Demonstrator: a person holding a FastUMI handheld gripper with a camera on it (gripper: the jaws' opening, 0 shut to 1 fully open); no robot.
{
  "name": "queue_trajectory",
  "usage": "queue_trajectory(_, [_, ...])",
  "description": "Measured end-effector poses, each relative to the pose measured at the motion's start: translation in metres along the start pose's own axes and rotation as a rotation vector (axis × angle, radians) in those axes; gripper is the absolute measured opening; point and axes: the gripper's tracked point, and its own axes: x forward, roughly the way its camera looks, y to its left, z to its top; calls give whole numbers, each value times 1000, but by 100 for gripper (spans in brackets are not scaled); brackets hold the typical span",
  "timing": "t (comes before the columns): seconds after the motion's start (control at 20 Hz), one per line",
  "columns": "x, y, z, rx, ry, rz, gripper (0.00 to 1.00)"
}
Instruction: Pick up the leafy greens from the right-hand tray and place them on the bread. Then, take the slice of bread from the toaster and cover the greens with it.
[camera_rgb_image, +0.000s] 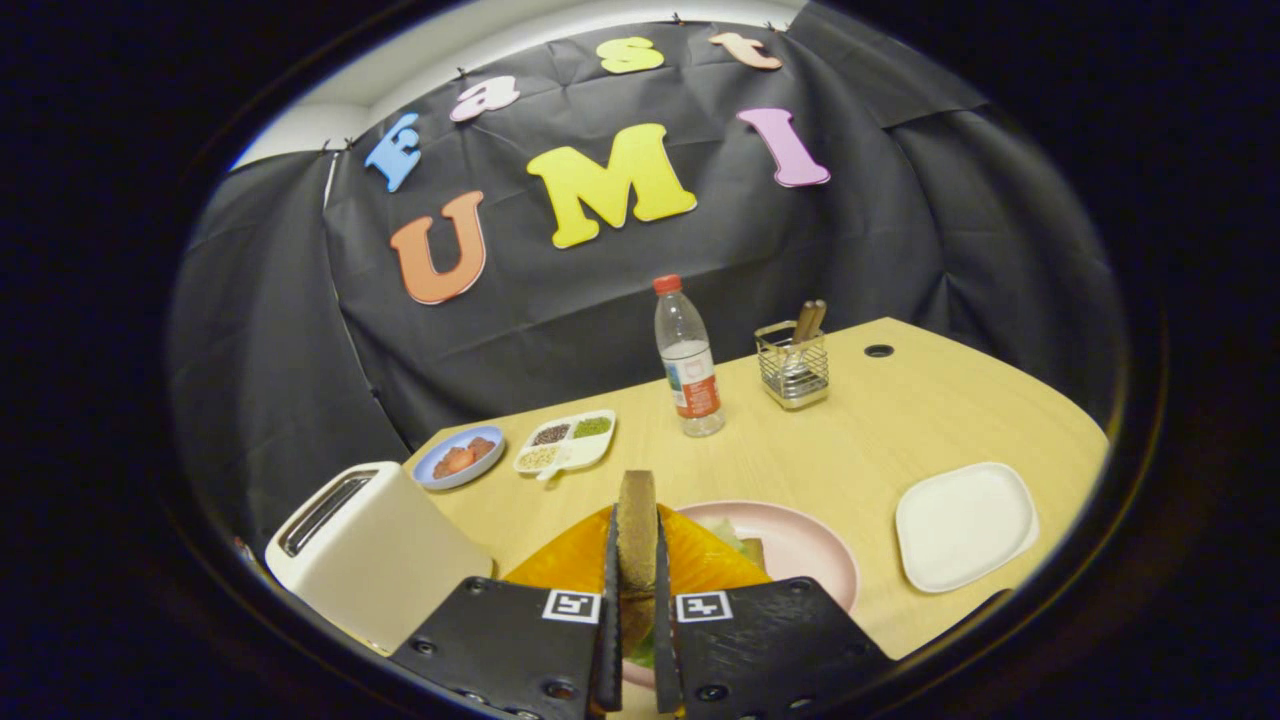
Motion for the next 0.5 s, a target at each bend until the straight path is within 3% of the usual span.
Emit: queue_trajectory(0.5, [3,-50,-29,-10,76,-81,29])
